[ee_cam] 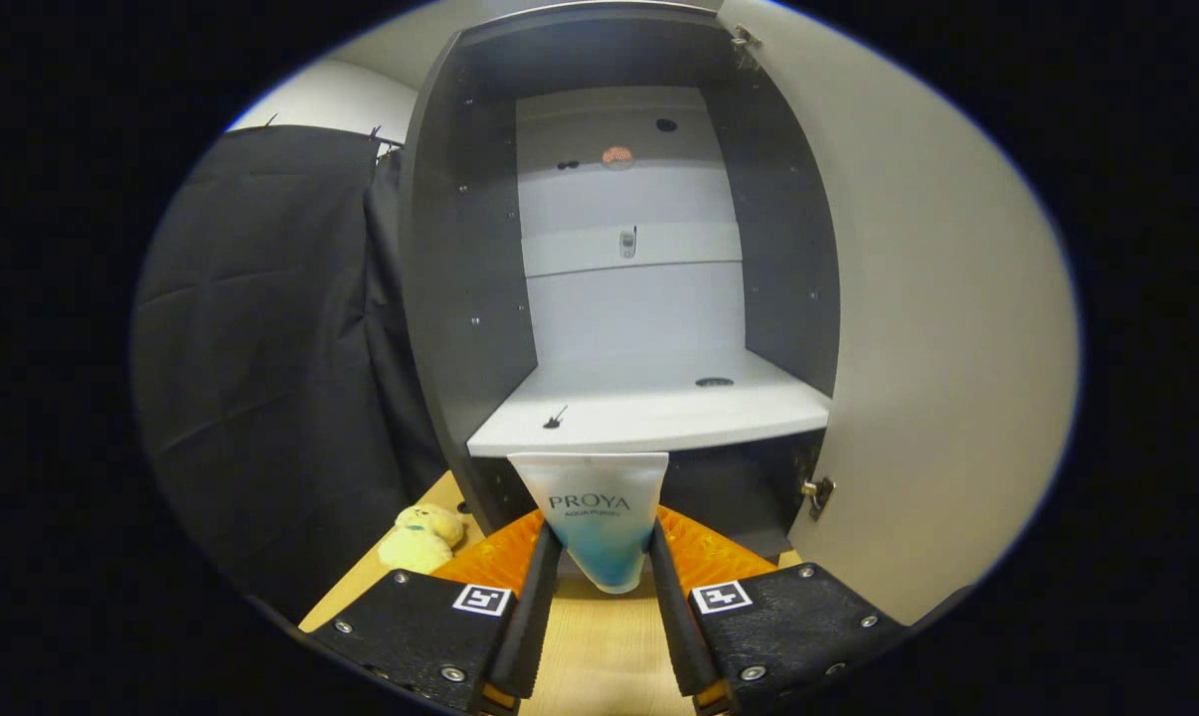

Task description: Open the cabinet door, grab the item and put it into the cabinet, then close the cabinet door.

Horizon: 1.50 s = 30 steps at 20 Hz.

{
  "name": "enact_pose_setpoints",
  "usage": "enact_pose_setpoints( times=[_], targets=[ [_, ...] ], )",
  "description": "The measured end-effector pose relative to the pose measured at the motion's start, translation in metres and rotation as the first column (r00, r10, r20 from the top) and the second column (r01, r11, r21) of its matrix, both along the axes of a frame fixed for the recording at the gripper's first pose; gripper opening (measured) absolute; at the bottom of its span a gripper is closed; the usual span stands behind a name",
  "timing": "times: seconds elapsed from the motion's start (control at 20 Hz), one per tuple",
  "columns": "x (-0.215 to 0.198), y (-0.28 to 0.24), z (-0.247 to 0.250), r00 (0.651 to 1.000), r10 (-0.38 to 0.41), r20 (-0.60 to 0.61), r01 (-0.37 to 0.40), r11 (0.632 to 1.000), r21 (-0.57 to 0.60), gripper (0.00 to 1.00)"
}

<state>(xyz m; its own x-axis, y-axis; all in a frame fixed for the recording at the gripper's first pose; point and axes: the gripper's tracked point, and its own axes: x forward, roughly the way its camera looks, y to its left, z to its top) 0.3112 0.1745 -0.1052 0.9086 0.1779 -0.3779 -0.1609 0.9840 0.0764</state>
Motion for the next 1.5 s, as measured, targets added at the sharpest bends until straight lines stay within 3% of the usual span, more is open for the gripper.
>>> enact_pose_setpoints(
  times=[0.55,0.9,1.2,1.4,1.5],
  targets=[
    [0.109,-0.011,0.056,0.999,-0.026,0.038,0.025,0.999,0.028,0.52],
    [0.161,-0.002,0.038,0.999,-0.030,-0.018,0.030,1.000,-0.001,0.52],
    [0.179,0.000,0.009,0.995,-0.038,-0.092,0.036,0.999,-0.026,0.51],
    [0.185,-0.004,0.013,0.996,-0.058,-0.071,0.056,0.998,-0.029,0.56],
    [0.184,-0.002,0.022,0.998,-0.061,-0.034,0.060,0.998,-0.026,0.73]
  ],
)
